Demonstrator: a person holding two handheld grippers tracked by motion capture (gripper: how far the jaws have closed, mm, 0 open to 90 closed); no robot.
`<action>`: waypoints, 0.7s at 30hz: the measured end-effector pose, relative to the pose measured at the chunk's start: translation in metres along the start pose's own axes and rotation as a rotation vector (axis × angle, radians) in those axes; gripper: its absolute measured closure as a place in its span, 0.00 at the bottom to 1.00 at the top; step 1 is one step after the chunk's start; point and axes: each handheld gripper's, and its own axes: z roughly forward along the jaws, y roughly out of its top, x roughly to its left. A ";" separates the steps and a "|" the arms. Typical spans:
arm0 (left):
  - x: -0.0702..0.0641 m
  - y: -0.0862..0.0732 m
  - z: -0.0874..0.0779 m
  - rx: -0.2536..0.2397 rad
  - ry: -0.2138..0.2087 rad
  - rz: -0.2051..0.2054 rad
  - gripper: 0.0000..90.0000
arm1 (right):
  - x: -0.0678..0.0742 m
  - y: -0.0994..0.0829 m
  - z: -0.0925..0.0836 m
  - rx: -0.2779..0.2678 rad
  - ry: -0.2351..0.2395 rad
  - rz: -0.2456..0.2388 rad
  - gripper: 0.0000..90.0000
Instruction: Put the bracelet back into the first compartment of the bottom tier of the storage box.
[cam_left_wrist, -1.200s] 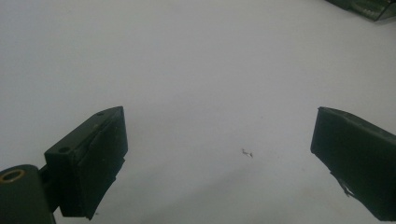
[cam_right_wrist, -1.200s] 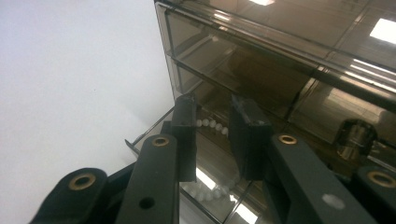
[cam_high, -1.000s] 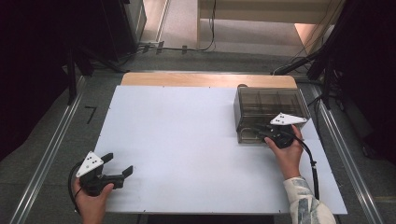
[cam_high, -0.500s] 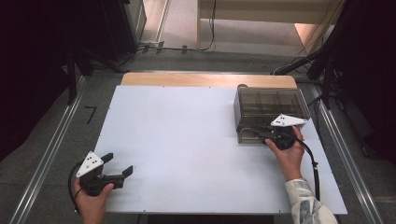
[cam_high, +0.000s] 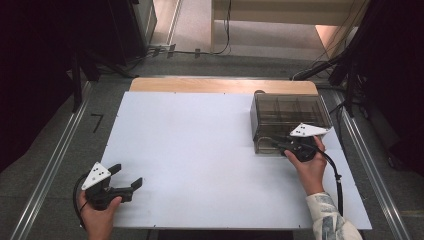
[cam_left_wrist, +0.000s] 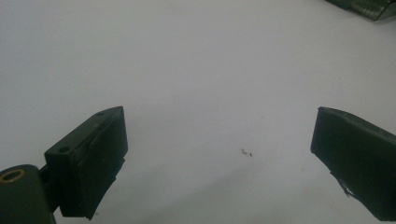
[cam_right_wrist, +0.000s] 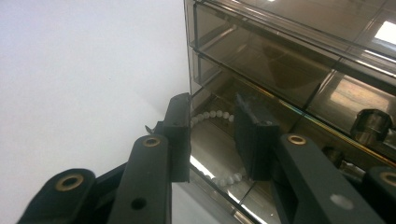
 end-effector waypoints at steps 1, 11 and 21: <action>0.000 0.000 0.000 0.000 0.001 0.001 0.05 | 0.000 0.000 0.000 -0.001 0.001 0.000 0.72; 0.000 0.000 0.000 0.000 0.001 0.001 0.05 | -0.001 -0.009 -0.005 0.001 -0.005 0.011 0.71; 0.000 0.000 0.000 0.000 0.001 0.001 0.05 | 0.003 -0.009 -0.009 -0.001 -0.001 -0.010 0.66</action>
